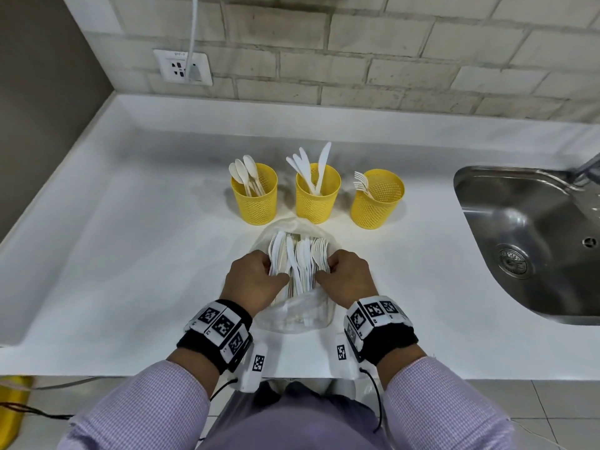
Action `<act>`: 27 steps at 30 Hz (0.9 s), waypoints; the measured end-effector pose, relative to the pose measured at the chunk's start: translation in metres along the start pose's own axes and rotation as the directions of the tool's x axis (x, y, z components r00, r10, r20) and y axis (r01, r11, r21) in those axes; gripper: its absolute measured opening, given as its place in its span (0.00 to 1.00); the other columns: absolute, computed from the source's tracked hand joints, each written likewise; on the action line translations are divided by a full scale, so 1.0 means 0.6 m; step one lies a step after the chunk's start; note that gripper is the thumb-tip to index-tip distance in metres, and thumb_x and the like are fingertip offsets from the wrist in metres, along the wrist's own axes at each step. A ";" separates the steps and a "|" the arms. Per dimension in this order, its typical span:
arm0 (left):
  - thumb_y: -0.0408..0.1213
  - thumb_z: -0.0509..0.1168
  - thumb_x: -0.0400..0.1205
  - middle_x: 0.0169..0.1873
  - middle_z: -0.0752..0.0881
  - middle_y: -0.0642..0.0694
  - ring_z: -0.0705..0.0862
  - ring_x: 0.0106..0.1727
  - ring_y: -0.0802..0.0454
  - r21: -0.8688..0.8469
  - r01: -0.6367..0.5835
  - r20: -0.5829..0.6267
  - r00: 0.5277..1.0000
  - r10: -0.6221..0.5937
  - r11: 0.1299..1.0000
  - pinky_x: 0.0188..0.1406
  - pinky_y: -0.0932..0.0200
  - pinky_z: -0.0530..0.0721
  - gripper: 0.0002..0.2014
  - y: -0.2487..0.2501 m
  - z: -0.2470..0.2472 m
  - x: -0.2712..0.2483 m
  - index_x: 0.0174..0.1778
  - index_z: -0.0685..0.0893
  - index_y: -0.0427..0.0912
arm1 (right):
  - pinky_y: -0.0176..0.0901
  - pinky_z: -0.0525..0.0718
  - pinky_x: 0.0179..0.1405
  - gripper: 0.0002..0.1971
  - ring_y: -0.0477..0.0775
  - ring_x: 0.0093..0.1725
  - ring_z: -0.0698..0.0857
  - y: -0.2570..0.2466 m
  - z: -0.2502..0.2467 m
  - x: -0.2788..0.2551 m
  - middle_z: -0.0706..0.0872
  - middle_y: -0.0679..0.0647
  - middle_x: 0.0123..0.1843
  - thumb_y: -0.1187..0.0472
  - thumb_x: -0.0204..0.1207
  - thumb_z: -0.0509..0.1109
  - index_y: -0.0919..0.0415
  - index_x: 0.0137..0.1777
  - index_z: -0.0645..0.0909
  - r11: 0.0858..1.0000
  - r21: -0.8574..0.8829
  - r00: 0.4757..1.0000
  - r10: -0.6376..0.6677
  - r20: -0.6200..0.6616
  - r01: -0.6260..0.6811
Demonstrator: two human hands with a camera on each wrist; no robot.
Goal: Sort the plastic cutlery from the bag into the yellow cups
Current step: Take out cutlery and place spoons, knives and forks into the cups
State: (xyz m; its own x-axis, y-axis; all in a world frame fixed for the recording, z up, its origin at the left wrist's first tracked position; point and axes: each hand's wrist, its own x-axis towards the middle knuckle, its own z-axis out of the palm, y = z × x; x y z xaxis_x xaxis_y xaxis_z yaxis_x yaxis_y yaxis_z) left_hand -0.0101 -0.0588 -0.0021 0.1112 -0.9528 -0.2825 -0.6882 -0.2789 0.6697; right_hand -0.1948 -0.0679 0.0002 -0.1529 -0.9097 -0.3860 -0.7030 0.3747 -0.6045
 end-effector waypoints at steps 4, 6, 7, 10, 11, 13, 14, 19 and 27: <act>0.40 0.75 0.75 0.29 0.78 0.50 0.76 0.30 0.54 -0.029 -0.014 -0.027 1.000 0.013 0.999 0.28 0.59 0.69 0.16 -0.001 0.000 0.001 0.32 0.72 0.44 | 0.41 0.76 0.43 0.08 0.54 0.48 0.84 0.004 -0.002 0.002 0.87 0.53 0.46 0.57 0.73 0.76 0.54 0.48 0.80 0.999 0.036 1.000 0.000 0.022 0.000; 0.39 0.74 0.77 0.29 0.76 0.50 0.74 0.30 0.55 -0.034 -0.019 -0.027 0.999 0.019 0.999 0.28 0.61 0.67 0.17 0.000 -0.001 0.000 0.32 0.70 0.45 | 0.41 0.76 0.44 0.08 0.54 0.47 0.85 0.006 -0.003 0.002 0.86 0.51 0.44 0.58 0.73 0.77 0.53 0.47 0.79 0.999 0.045 1.000 -0.012 0.020 0.011; 0.38 0.74 0.78 0.28 0.75 0.51 0.73 0.29 0.55 -0.038 -0.024 -0.026 0.999 0.023 0.999 0.28 0.61 0.66 0.18 0.000 -0.001 -0.001 0.31 0.70 0.45 | 0.41 0.77 0.45 0.08 0.54 0.48 0.85 0.006 -0.004 0.002 0.86 0.51 0.44 0.57 0.74 0.77 0.53 0.48 0.79 0.999 0.038 1.000 -0.022 0.014 0.022; 0.36 0.70 0.80 0.28 0.75 0.51 0.73 0.31 0.53 -0.060 -0.041 -0.020 0.999 0.040 0.997 0.29 0.60 0.67 0.15 0.000 0.000 -0.003 0.32 0.71 0.45 | 0.42 0.79 0.50 0.08 0.54 0.49 0.84 0.007 -0.006 0.003 0.85 0.50 0.44 0.55 0.76 0.77 0.53 0.50 0.80 0.998 0.016 0.999 -0.053 -0.005 0.053; 0.36 0.69 0.81 0.28 0.75 0.52 0.74 0.32 0.52 -0.076 -0.047 -0.019 0.999 0.046 0.996 0.29 0.60 0.67 0.14 0.000 0.001 -0.005 0.33 0.71 0.46 | 0.42 0.80 0.49 0.07 0.54 0.48 0.84 0.008 -0.006 0.003 0.85 0.50 0.43 0.55 0.77 0.76 0.53 0.48 0.80 0.998 0.002 0.998 -0.066 -0.012 0.066; 0.36 0.68 0.83 0.31 0.77 0.55 0.76 0.35 0.53 -0.116 -0.070 -0.001 0.998 0.070 0.991 0.32 0.62 0.69 0.11 -0.003 0.001 -0.005 0.37 0.74 0.48 | 0.44 0.80 0.45 0.08 0.57 0.45 0.84 0.007 -0.008 0.001 0.85 0.52 0.39 0.57 0.79 0.74 0.55 0.41 0.78 0.991 -0.064 0.992 -0.117 -0.038 0.115; 0.37 0.68 0.84 0.32 0.80 0.56 0.78 0.37 0.54 -0.137 -0.087 0.009 0.996 0.089 0.987 0.34 0.64 0.71 0.09 -0.004 0.001 -0.005 0.40 0.76 0.50 | 0.46 0.79 0.42 0.11 0.59 0.43 0.84 0.006 -0.010 0.000 0.85 0.53 0.37 0.58 0.79 0.72 0.57 0.37 0.77 0.984 -0.105 0.987 -0.152 -0.057 0.145; 0.45 0.74 0.82 0.38 0.92 0.54 0.91 0.44 0.53 -0.292 -0.103 0.023 0.993 0.115 0.951 0.48 0.54 0.85 0.08 -0.016 0.007 0.004 0.55 0.87 0.52 | 0.51 0.80 0.43 0.13 0.61 0.43 0.83 -0.015 -0.025 -0.008 0.87 0.59 0.40 0.57 0.80 0.73 0.65 0.39 0.82 0.930 -0.170 0.937 -0.343 -0.070 0.327; 0.32 0.63 0.89 0.36 0.89 0.56 0.83 0.32 0.70 -0.417 -0.157 0.051 0.979 0.196 0.895 0.38 0.78 0.76 0.06 0.006 0.019 -0.003 0.50 0.82 0.47 | 0.39 0.74 0.41 0.07 0.52 0.39 0.84 -0.037 -0.022 -0.004 0.87 0.50 0.35 0.58 0.77 0.77 0.60 0.43 0.85 0.944 0.052 0.944 -0.320 -0.074 0.324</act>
State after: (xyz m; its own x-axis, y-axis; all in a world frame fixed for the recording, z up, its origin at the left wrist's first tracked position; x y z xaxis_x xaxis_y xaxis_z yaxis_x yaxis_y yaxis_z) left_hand -0.0213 -0.0566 -0.0069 -0.0619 -0.9816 -0.1805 -0.3341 -0.1500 0.9305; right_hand -0.1881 -0.0766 0.0239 0.0291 -0.9924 -0.1192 -0.6774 0.0681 -0.7324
